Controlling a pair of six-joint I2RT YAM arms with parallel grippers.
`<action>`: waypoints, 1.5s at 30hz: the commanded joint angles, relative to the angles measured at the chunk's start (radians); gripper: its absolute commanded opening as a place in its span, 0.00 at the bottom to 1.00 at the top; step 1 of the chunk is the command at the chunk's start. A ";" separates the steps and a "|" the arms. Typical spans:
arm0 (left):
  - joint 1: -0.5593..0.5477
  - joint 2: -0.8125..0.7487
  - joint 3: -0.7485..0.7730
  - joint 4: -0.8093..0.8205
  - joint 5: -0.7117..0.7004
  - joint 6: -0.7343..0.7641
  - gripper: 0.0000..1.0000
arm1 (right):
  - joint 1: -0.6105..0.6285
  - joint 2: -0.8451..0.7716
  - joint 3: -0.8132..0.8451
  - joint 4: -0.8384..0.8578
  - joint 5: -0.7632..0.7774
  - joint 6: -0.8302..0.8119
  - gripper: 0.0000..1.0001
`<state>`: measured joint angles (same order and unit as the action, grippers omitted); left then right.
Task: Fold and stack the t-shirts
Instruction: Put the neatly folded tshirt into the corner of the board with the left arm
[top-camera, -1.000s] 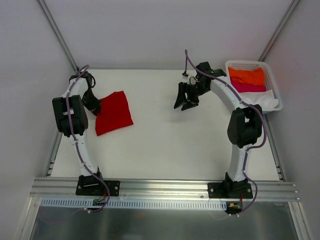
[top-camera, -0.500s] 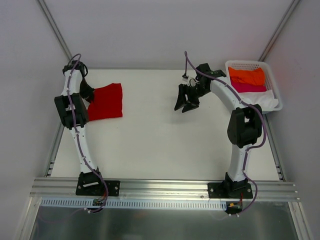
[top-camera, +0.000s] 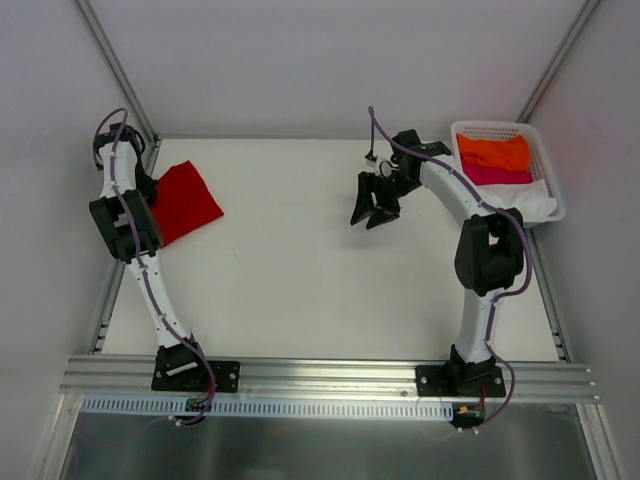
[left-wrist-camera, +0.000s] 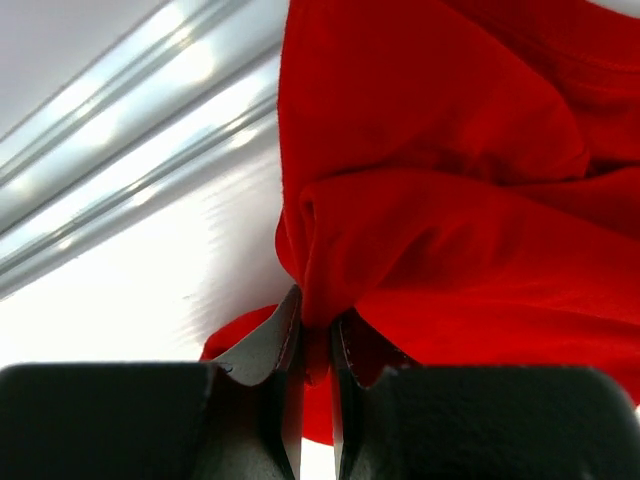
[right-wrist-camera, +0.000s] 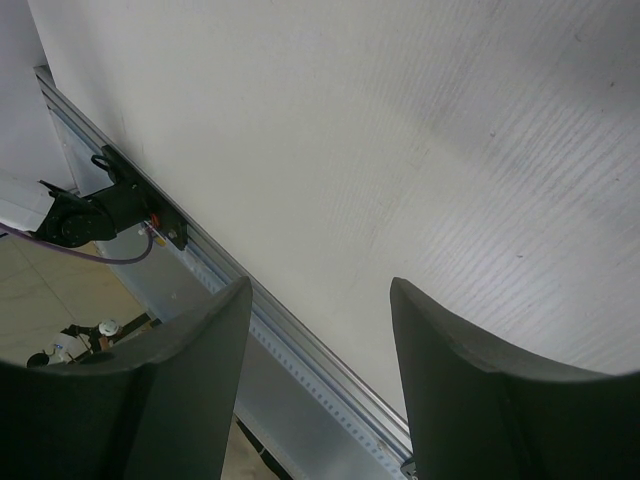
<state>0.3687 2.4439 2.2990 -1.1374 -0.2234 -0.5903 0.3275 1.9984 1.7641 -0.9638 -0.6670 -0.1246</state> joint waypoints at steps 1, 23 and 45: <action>0.007 -0.016 0.063 -0.032 -0.059 -0.009 0.06 | -0.002 -0.004 0.008 -0.035 -0.003 -0.009 0.61; -0.309 -0.293 -0.139 0.068 0.084 -0.019 0.00 | 0.022 0.002 0.005 -0.030 0.001 -0.038 0.60; -0.312 -0.189 -0.208 0.097 0.061 -0.045 0.00 | 0.021 0.003 -0.018 -0.026 0.020 -0.064 0.60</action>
<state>0.0586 2.2772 2.1208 -1.0283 -0.0990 -0.6216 0.3485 2.0235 1.7386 -0.9691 -0.6506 -0.1684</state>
